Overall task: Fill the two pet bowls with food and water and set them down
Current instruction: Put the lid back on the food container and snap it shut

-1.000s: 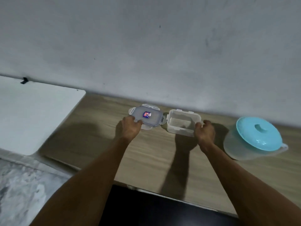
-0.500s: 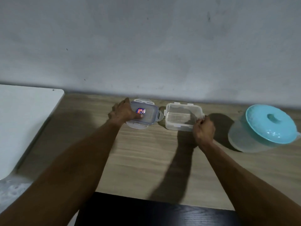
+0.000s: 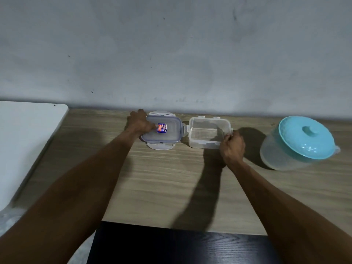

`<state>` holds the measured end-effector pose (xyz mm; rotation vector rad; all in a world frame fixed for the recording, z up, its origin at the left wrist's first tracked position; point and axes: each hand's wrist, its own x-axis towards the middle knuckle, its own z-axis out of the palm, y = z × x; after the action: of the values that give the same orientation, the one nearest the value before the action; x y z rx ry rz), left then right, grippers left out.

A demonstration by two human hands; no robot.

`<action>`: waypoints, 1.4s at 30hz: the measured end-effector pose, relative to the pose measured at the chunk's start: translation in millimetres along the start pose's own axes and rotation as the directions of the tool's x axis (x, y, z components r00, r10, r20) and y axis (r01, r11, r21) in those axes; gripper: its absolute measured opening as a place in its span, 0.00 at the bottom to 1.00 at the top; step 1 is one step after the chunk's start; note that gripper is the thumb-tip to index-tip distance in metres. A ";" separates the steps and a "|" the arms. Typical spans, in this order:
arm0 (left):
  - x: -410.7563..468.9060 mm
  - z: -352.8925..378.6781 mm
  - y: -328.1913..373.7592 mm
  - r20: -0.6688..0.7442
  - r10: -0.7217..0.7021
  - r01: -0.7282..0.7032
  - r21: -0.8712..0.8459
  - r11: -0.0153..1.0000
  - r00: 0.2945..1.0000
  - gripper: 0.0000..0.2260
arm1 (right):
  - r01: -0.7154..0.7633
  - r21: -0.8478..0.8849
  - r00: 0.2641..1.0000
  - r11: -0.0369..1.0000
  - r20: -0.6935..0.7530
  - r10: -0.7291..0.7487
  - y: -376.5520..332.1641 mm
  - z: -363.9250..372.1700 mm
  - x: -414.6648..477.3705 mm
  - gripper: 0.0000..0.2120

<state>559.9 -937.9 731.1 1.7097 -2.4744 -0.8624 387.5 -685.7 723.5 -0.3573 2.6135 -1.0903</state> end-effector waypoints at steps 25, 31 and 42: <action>-57.2 6.8 130.6 0.092 0.087 0.007 -0.727 0.686 0.992 0.09 | -0.068 0.379 0.997 0.923 -0.004 0.075 -8.8 -33.4 -1.2 0.23; -60.9 26.1 141.8 0.049 0.103 -0.042 -0.685 0.727 0.993 0.05 | -0.038 0.438 0.998 0.898 -0.036 0.059 -5.4 -41.3 6.3 0.12; -62.5 45.6 130.4 -0.029 0.086 -0.090 -0.487 0.869 0.996 0.10 | -0.012 0.357 0.999 0.934 -0.028 0.023 -1.3 -33.2 6.4 0.11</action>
<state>458.6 -831.5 768.4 1.4049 -2.0577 -1.3260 370.0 -667.2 745.7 -0.2344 2.3696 -1.5407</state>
